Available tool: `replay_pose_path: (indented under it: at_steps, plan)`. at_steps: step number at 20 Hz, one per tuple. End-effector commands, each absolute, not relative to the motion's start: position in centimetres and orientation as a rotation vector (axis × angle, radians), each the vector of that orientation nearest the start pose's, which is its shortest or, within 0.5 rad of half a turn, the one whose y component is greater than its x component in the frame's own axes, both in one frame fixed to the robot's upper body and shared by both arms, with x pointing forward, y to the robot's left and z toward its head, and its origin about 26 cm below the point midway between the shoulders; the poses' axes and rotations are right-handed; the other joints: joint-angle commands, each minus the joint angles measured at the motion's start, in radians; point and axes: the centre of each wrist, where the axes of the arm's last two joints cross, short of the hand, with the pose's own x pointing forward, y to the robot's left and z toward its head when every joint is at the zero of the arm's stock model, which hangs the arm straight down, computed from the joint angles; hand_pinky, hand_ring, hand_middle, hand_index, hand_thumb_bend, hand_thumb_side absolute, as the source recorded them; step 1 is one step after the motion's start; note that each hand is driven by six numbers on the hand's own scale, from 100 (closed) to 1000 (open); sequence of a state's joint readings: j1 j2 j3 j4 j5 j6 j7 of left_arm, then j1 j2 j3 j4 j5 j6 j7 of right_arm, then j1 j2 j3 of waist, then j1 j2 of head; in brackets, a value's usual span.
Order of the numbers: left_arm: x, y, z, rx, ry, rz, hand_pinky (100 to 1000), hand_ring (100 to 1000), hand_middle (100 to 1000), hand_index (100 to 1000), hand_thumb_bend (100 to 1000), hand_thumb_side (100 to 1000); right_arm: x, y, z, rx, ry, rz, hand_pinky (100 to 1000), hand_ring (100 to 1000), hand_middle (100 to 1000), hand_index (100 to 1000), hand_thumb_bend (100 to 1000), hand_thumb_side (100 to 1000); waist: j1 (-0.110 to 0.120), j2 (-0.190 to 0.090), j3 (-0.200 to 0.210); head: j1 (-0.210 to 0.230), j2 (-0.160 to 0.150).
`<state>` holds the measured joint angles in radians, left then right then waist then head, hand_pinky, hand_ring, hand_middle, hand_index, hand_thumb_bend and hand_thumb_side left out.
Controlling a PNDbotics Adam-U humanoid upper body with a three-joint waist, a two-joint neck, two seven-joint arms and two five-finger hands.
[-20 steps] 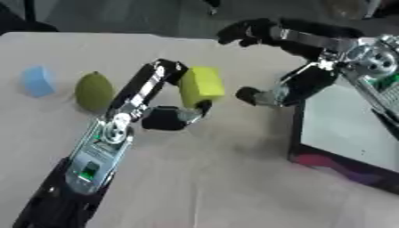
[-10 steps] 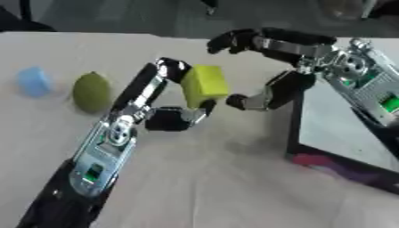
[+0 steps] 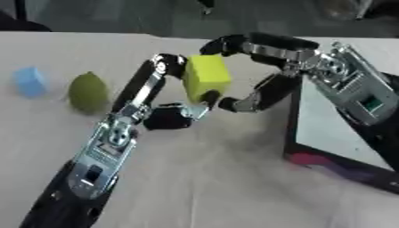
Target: Pick up the objects with one hand, pass them to the other hand, and then place them into the box on the other side of the table.
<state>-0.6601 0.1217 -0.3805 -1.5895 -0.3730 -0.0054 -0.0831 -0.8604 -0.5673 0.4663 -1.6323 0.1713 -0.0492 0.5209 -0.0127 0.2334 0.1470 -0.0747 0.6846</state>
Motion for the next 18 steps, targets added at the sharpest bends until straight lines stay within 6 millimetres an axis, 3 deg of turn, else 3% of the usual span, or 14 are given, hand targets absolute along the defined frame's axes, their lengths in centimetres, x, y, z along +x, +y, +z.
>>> replay_pose_path:
  at_steps: [1,6,13,18]
  plan:
    - [36.0,9.3,19.2,0.056,-2.212,-0.986,704,552,417,485,100,357,37.6,-17.4,27.4,-0.174,-1.920,1.687,956,1000,908,889,299,255,-0.011,-0.032,0.001,-0.006,-0.006]
    - [36.0,9.2,19.2,0.059,-2.202,-1.015,705,553,419,486,100,323,37.2,-17.4,27.7,-0.131,-1.940,1.627,958,1000,865,858,178,227,-0.009,-0.029,0.001,-0.007,-0.006]
    - [36.1,9.1,19.0,0.095,-2.175,-1.049,705,553,419,486,100,305,36.7,-17.6,28.2,-0.094,-1.938,1.592,958,1000,857,854,163,217,-0.008,-0.027,-0.003,-0.007,-0.008]
    - [36.0,8.9,18.9,0.086,-2.168,-1.062,706,554,420,488,100,303,36.0,-18.4,28.2,-0.082,-1.946,1.572,955,1000,805,808,141,173,-0.009,-0.027,-0.004,-0.009,-0.011]
